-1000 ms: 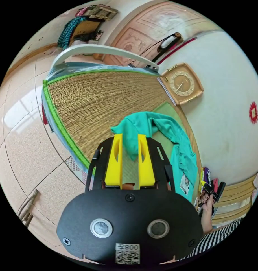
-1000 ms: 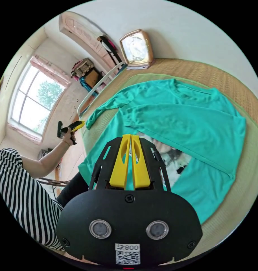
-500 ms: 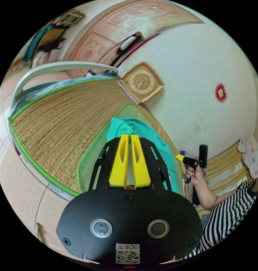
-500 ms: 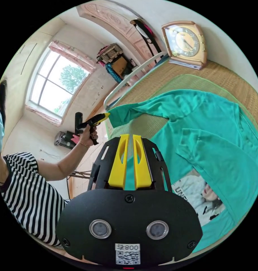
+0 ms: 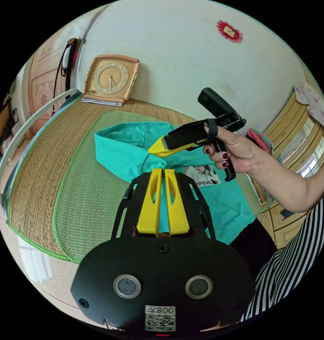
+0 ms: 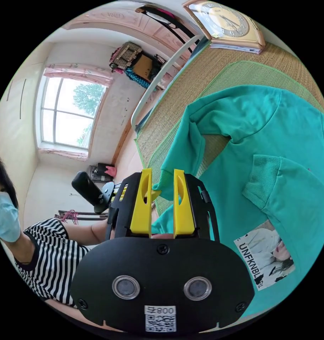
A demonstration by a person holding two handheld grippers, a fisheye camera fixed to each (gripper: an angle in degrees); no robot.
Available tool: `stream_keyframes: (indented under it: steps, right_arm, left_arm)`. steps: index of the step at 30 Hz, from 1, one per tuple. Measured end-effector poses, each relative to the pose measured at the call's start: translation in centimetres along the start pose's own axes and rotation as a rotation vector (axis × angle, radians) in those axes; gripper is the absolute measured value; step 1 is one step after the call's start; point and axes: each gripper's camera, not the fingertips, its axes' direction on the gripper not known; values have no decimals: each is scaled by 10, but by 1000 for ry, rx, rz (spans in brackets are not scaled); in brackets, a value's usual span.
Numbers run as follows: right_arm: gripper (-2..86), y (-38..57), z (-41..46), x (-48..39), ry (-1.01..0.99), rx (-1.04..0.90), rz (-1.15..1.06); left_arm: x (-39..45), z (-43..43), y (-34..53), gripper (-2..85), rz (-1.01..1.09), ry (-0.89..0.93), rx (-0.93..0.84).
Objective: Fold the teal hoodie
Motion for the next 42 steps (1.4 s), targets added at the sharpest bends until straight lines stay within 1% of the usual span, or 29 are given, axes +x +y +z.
stream_keyframes:
  steps: [4,6,7,9,11,12,13,14,15,17,19,23,26,29,33,37,39,42]
  right_arm:
    - [45,-15,11,-4,78,-67,-31]
    - [34,-23,14,-6,80,-97,-48]
    - [29,-27,13,-9,66,-106,-64]
    - [25,-33,7,-13,37,-97,-86]
    - [22,-40,-7,-17,-36,-65,-107]
    - [21,-42,-10,-18,-55,-56,-111]
    - [20,-45,-17,-20,-84,-41,-119]
    - [19,-48,-23,-24,-96,-31,-130]
    - [19,-50,-26,-26,-97,-27,-135]
    - [18,-54,-36,-33,-111,-8,-153]
    - [17,-56,-42,-35,-118,0,-158]
    - [17,-58,-55,-36,-119,23,-149]
    - [17,-59,-67,-34,-106,35,-141]
    - [17,-59,-85,-33,-112,69,-138]
    - [17,-59,-106,-35,-128,109,-136]
    - [18,-56,-118,-39,-126,105,-139]
    - [18,-56,-127,-40,-128,104,-141]
    - [18,-59,-158,-46,-120,142,-155]
  left_arm:
    - [-5,-5,6,30,35,-1,-15]
    - [-17,-13,14,39,-9,11,11]
    - [-30,-19,22,48,-65,52,40]
    - [-56,-26,39,58,-174,164,101]
    - [-92,-25,64,68,-340,320,161]
    - [-99,-22,70,71,-371,353,171]
    - [-113,-16,79,77,-431,438,198]
    - [-128,-5,88,83,-510,570,231]
    - [-135,1,92,85,-549,647,255]
    - [-156,28,108,91,-701,924,375]
    - [-163,46,114,93,-772,1079,462]
    - [-163,71,105,80,-797,1248,528]
    - [-165,73,96,45,-789,1265,594]
    - [-165,74,84,31,-767,1242,597]
    - [-159,79,74,25,-742,1183,581]
    - [-145,98,72,21,-783,1221,622]
    - [-138,101,65,20,-776,1209,639]
    - [-126,104,35,18,-702,1210,670]
